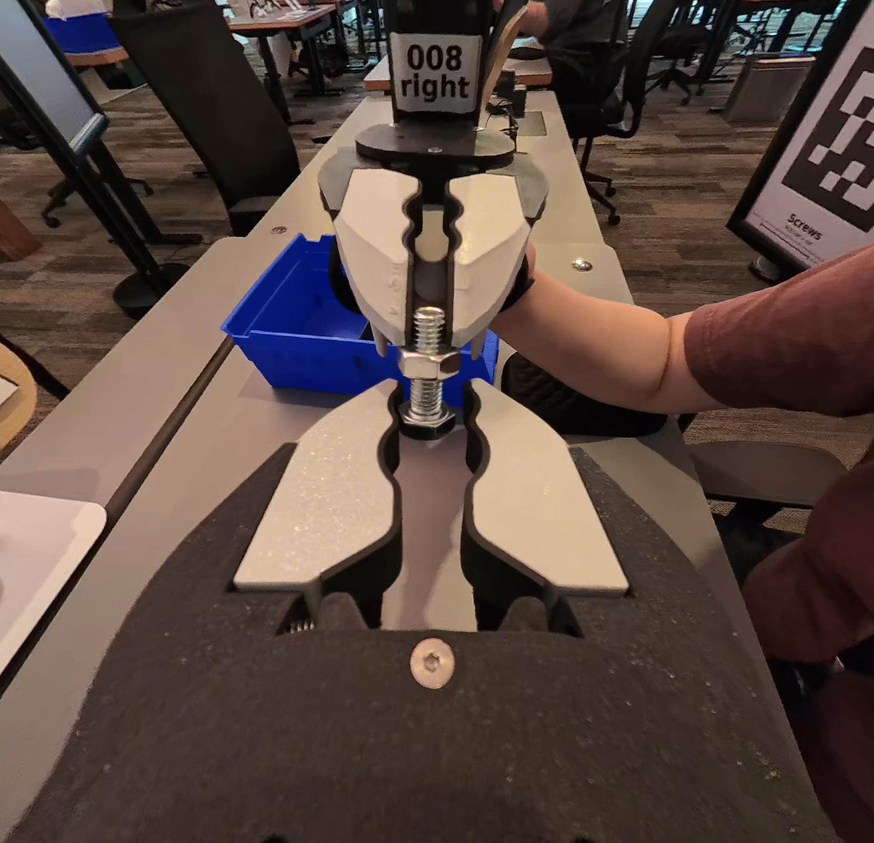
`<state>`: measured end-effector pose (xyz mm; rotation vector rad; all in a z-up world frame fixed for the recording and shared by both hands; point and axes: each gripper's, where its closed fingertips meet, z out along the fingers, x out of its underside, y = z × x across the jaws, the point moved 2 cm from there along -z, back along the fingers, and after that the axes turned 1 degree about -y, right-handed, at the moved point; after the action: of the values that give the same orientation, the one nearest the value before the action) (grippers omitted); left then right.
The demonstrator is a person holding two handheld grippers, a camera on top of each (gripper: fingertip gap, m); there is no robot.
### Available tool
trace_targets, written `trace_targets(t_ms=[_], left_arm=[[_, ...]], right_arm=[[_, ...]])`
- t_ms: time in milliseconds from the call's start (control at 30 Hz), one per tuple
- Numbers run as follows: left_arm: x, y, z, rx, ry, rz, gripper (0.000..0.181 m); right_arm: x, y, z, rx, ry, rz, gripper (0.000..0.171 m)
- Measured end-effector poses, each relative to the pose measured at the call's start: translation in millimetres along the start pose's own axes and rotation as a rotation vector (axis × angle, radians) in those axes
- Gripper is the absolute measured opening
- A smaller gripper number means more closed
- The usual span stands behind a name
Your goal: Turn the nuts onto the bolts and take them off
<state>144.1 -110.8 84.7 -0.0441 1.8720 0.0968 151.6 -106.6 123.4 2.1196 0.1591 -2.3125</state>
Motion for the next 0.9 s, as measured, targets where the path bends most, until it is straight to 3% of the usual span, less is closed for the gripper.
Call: trace_targets(t_ms=[100, 800, 833, 900], left_arm=[[-1.7, 0.9, -1.0, -0.026, -0.01, 0.031, 0.016], [-7.7, 6.9, -3.0, -0.153, -0.021, 0.113, 0.015], [-8.2, 7.5, -3.3, -0.162, -0.021, 0.117, 0.015], [-8.8, 8.3, -3.9, -0.167, -0.025, 0.107, 0.015]], right_arm=[[-1.8, 1.1, 0.2, -0.002, -0.009, -0.002, 0.01], [-9.1, 1.3, -0.4, 0.059, 0.005, -0.059, 0.01], [-10.3, 0.8, -0.3, 0.068, -0.001, -0.064, 0.011], [-16.5, -3.2, -2.1, 0.116, -0.043, -0.073, 0.036]])
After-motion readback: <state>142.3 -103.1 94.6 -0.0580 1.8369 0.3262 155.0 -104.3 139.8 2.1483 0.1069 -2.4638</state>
